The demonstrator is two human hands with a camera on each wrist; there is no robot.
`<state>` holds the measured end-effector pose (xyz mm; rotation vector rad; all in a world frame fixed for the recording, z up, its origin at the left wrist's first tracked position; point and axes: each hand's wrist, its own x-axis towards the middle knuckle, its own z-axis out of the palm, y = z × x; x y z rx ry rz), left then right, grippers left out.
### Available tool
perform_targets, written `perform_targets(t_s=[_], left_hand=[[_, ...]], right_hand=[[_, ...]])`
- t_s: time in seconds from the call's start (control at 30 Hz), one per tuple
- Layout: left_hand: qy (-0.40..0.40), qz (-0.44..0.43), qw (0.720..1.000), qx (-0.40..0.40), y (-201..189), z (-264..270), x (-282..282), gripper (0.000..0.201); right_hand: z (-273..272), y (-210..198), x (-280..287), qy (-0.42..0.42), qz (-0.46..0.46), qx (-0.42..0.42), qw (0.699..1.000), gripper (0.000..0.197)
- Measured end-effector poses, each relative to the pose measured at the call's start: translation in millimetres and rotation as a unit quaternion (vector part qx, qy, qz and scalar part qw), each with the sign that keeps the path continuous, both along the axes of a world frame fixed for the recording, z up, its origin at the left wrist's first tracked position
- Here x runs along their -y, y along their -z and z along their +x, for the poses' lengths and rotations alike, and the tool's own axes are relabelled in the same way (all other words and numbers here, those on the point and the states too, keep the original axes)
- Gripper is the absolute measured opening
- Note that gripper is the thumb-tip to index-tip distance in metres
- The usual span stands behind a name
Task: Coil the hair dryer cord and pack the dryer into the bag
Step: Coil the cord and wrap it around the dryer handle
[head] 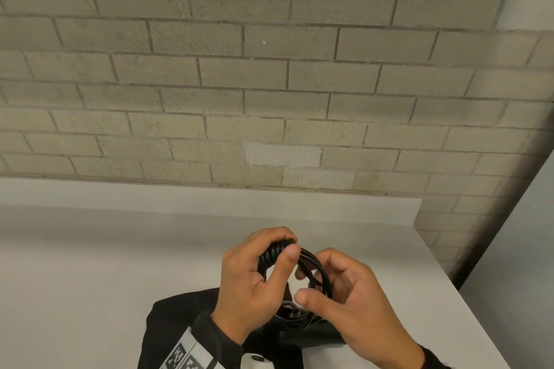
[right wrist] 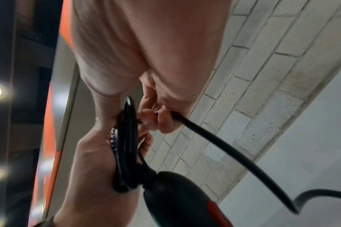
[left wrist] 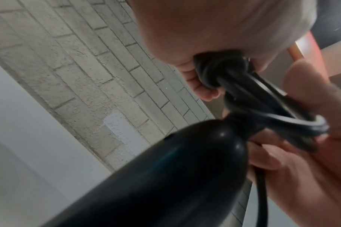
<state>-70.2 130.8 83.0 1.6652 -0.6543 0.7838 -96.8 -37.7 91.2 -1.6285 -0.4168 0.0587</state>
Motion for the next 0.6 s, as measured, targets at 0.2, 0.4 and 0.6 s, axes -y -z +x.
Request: perform_targets(t_s=[0.2, 0.4, 0.6], left_hand=[[0.015, -0.001, 0.999, -0.032, -2.5, 0.2, 3.1, 0.033], [0.05, -0.005, 0.996, -0.072, -5.2, -2.6, 1.3, 0.032], [0.096, 0.004, 0.988, -0.117, -11.1, -4.6, -2.6, 0.026]], right_hand=[[3.3, -2.4, 4.1, 0.016, -0.027, 0.047, 0.998, 0.002], [6.6, -3.0, 6.1, -0.002, 0.001, 0.027, 1.0, 0.01], [9.7, -7.0, 5.8, -0.022, 0.026, 0.005, 0.999, 0.012]])
